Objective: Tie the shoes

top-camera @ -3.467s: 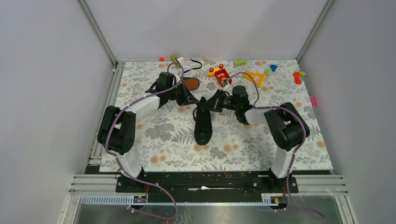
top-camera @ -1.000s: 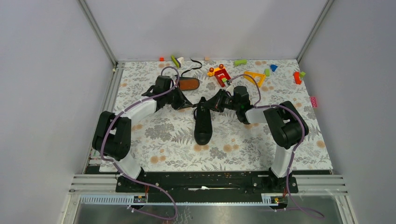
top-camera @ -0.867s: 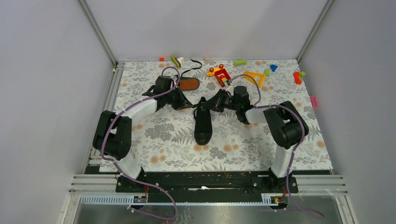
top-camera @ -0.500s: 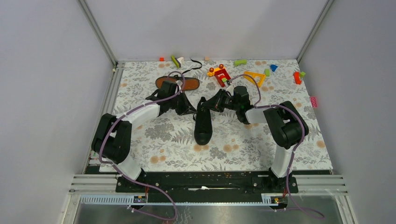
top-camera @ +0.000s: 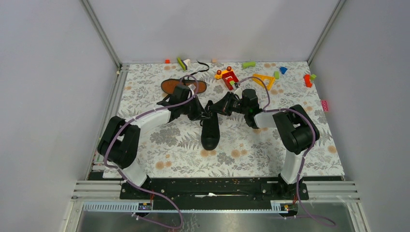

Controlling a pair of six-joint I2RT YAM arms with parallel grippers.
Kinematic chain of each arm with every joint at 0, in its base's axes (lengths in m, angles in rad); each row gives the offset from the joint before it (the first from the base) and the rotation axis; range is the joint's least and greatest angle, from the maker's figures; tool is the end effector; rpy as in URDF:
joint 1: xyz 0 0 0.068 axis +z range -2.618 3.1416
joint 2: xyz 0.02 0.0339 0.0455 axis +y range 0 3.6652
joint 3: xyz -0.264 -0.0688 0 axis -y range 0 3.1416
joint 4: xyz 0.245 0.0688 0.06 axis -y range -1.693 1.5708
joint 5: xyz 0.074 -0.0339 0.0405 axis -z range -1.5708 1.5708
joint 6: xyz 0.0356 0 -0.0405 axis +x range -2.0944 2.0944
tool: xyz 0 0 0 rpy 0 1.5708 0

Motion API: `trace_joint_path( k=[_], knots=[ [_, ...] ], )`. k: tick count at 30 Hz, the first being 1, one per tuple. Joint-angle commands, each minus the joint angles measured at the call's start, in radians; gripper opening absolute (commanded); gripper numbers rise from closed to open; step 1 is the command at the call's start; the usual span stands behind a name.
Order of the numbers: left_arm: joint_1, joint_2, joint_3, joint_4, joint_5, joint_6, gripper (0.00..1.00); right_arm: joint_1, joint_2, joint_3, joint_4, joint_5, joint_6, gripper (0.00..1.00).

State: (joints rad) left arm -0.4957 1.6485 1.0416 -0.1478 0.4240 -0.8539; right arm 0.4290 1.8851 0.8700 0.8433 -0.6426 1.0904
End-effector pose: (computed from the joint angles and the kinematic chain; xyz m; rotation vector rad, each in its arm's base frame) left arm 0.3040 -0.1810 0.2133 -0.2193 2.5341 -1.1096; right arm 0.3393 0.1786 0.1706 0.1167 2.0217 1.6006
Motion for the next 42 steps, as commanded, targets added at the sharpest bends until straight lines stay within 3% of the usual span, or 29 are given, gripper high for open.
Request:
trace_joint_path(
  k=[1,16,23,34,42],
  knots=[
    [-0.018,0.031,0.047,0.060,-0.029,-0.016,0.00,-0.009,0.001,0.008,0.050,-0.010,0.000,0.17],
    [-0.035,0.085,-0.006,0.292,-0.163,-0.035,0.00,-0.009,-0.007,-0.003,0.054,-0.005,0.000,0.17],
    [-0.052,0.119,-0.040,0.391,-0.121,-0.051,0.00,-0.008,-0.021,-0.003,0.039,-0.002,-0.007,0.17],
    [-0.042,0.175,-0.089,0.567,0.031,-0.104,0.00,0.017,-0.104,0.015,-0.193,0.097,-0.115,0.17],
    [-0.006,0.198,-0.132,0.663,0.095,-0.119,0.00,0.032,-0.169,0.063,-0.436,0.193,-0.233,0.24]
  ],
)
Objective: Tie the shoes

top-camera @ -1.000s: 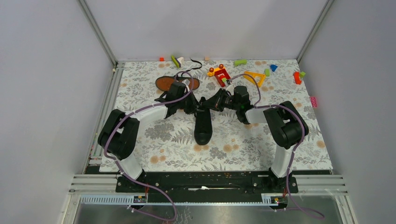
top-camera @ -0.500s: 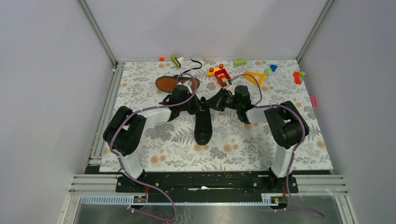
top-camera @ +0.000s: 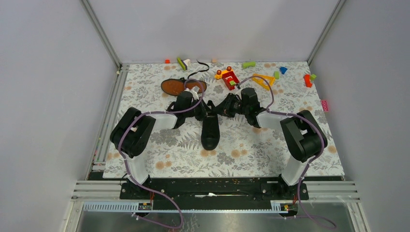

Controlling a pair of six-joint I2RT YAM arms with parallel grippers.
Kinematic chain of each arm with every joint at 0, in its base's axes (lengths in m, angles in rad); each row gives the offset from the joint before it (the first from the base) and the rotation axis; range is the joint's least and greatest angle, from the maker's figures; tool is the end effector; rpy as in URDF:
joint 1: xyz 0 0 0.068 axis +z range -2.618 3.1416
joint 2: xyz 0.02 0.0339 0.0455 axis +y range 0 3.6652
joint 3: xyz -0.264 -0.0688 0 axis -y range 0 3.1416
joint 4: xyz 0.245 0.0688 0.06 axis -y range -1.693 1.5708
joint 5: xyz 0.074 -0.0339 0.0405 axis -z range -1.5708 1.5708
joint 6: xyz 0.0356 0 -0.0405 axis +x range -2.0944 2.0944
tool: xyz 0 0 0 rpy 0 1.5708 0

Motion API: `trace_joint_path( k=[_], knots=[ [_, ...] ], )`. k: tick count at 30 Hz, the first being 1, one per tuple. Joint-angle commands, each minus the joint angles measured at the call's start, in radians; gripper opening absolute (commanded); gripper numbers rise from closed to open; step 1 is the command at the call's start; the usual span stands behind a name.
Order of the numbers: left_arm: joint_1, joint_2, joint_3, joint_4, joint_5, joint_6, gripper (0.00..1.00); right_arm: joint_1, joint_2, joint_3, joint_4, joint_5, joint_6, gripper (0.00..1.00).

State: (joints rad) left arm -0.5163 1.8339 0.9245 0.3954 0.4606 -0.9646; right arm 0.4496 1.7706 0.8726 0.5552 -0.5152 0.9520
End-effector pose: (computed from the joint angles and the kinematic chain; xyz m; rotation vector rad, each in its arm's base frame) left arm 0.3215 -0.2007 0.1599 -0.2056 2.3266 -1.3118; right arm 0.3264 0.1770 0.1827 0.1447 2.1381 1.3819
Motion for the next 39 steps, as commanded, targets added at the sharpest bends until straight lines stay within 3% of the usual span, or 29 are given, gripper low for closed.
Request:
trace_joint_path(
  k=[1,16,20,31,39],
  knots=[
    [0.015,0.014,-0.016,0.122,0.060,-0.006,0.00,0.012,-0.058,0.073,-0.175,0.071,-0.115,0.25],
    [0.016,0.023,-0.024,0.132,0.074,0.002,0.00,0.014,-0.089,0.142,-0.373,0.122,-0.225,0.37],
    [0.016,0.027,-0.023,0.132,0.073,0.002,0.00,0.015,-0.087,0.153,-0.390,0.116,-0.236,0.49],
    [0.016,0.032,-0.018,0.128,0.078,0.005,0.00,0.015,-0.116,0.195,-0.527,0.181,-0.282,0.60],
    [0.016,0.028,-0.021,0.128,0.079,0.005,0.00,0.015,-0.162,0.227,-0.672,0.199,-0.340,0.52]
  ],
)
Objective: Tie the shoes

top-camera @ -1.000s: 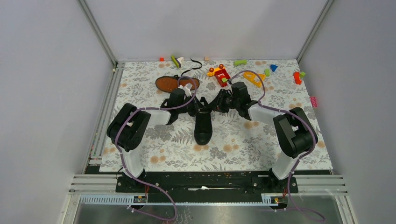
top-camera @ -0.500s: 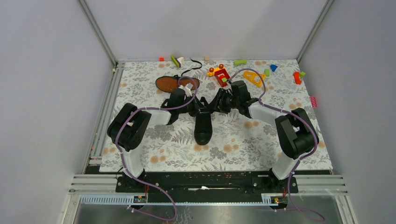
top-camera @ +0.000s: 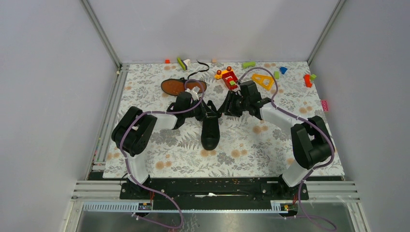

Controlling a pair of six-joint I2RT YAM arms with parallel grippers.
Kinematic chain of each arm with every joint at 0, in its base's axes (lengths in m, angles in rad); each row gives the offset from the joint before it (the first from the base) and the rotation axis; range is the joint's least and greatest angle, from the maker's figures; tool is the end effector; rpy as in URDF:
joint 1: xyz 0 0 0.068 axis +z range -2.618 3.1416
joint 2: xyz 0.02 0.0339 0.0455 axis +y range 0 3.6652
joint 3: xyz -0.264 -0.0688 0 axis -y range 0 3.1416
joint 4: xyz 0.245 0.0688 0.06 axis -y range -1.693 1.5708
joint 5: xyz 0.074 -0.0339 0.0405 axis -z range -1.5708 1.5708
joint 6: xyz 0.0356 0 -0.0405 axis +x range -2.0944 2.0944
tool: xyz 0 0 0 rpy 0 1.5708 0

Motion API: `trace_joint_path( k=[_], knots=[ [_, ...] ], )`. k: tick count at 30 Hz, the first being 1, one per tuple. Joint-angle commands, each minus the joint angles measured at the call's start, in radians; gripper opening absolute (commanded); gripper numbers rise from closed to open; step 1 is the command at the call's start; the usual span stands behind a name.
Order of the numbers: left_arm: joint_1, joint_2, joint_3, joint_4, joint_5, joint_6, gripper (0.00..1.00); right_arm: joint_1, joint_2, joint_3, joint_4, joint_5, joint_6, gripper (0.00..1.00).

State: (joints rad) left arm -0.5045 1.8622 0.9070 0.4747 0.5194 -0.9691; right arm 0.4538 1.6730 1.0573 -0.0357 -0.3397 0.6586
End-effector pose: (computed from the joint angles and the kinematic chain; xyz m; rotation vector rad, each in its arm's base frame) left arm 0.3235 -0.1988 0.1525 -0.1675 2.3045 -1.3784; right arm 0.3248 0.1716 0.2184 0.0418 2.3629 0.9585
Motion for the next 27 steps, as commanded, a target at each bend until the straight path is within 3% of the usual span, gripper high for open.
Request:
trace_joint_path(
  k=[1,6,27],
  knots=[
    [0.004,0.000,-0.003,0.048,0.020,0.009,0.00,0.011,-0.063,0.043,-0.088,0.010,-0.045,0.49],
    [0.004,0.001,-0.002,0.048,0.023,0.010,0.00,0.021,-0.057,0.040,-0.096,-0.009,-0.039,0.42],
    [0.005,0.002,-0.002,0.044,0.023,0.014,0.00,0.085,0.003,0.183,-0.274,0.130,-0.127,0.38]
  ],
)
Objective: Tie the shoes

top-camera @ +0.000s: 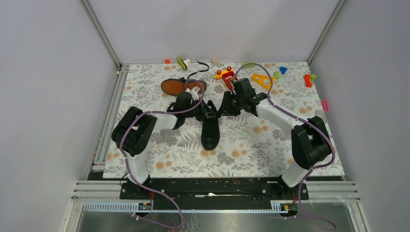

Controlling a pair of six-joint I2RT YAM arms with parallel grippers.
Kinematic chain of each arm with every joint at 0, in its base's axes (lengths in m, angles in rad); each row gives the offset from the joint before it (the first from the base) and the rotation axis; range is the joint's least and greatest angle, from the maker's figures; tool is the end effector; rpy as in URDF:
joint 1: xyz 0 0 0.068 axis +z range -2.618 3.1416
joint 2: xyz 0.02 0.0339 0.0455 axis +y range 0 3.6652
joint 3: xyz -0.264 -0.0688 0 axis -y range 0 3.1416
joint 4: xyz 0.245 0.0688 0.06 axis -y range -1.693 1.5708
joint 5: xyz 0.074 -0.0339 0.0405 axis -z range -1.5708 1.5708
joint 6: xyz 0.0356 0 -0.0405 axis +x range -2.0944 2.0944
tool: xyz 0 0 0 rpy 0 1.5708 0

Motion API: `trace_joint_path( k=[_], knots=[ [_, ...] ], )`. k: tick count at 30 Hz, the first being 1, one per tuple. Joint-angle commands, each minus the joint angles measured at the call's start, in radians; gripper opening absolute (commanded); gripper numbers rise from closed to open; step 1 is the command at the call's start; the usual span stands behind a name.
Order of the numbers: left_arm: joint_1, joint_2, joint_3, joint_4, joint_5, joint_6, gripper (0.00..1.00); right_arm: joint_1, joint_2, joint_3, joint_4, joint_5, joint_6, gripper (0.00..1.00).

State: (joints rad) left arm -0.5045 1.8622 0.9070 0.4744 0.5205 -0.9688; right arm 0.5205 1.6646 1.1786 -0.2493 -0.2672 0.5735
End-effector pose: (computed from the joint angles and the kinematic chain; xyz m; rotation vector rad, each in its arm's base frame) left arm 0.3235 -0.1988 0.1525 -0.1665 2.3050 -1.3792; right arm 0.3161 0.1920 0.2423 -0.0805 2.4317 0.8395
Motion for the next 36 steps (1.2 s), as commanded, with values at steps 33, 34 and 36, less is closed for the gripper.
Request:
trace_joint_path(
  k=[33,34,36],
  knots=[
    [0.004,0.008,-0.003,0.056,0.034,0.010,0.00,0.175,0.145,0.337,-0.372,0.399,-0.185,0.38],
    [0.004,0.008,-0.005,0.056,0.035,0.010,0.00,0.176,0.149,0.342,-0.377,0.399,-0.185,0.37],
    [0.005,0.008,-0.005,0.056,0.036,0.010,0.00,0.180,0.156,0.351,-0.381,0.403,-0.187,0.37]
  ],
)
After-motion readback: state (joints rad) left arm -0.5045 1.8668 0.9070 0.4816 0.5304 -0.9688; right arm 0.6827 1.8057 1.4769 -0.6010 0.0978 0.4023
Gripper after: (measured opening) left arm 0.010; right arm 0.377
